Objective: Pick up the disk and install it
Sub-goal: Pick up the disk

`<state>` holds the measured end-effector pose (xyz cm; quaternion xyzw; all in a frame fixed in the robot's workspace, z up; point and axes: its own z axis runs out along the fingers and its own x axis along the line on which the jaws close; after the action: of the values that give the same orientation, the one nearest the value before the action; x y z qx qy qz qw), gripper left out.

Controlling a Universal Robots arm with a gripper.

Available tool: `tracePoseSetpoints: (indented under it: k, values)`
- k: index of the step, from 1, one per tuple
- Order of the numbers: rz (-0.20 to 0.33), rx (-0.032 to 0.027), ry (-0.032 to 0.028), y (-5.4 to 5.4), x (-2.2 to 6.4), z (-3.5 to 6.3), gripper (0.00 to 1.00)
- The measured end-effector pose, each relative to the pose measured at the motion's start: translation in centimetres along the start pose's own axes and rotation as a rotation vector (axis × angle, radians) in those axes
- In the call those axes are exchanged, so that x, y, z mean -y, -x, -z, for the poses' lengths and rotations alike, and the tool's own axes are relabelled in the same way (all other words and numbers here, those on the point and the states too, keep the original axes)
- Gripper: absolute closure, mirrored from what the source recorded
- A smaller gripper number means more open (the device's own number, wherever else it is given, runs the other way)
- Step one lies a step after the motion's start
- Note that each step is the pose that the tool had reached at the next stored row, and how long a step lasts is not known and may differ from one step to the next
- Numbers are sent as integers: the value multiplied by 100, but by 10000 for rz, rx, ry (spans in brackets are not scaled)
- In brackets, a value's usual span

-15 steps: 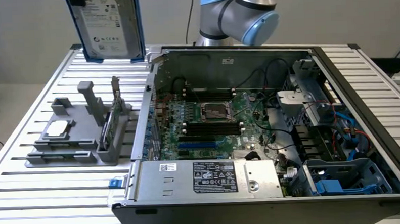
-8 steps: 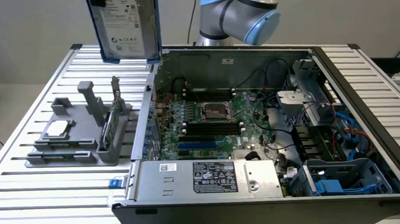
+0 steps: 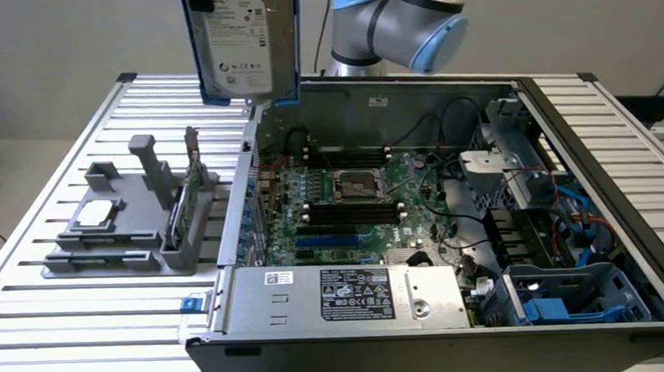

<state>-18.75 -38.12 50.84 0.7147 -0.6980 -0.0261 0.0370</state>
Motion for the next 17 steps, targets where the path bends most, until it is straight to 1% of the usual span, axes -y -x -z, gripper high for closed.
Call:
tracePoseSetpoints:
  k: [4, 17]
  values:
    - [6, 0, -1, -31, 179, 18, 67]
    - [5, 2, -1, -218, 766, 68, 67]
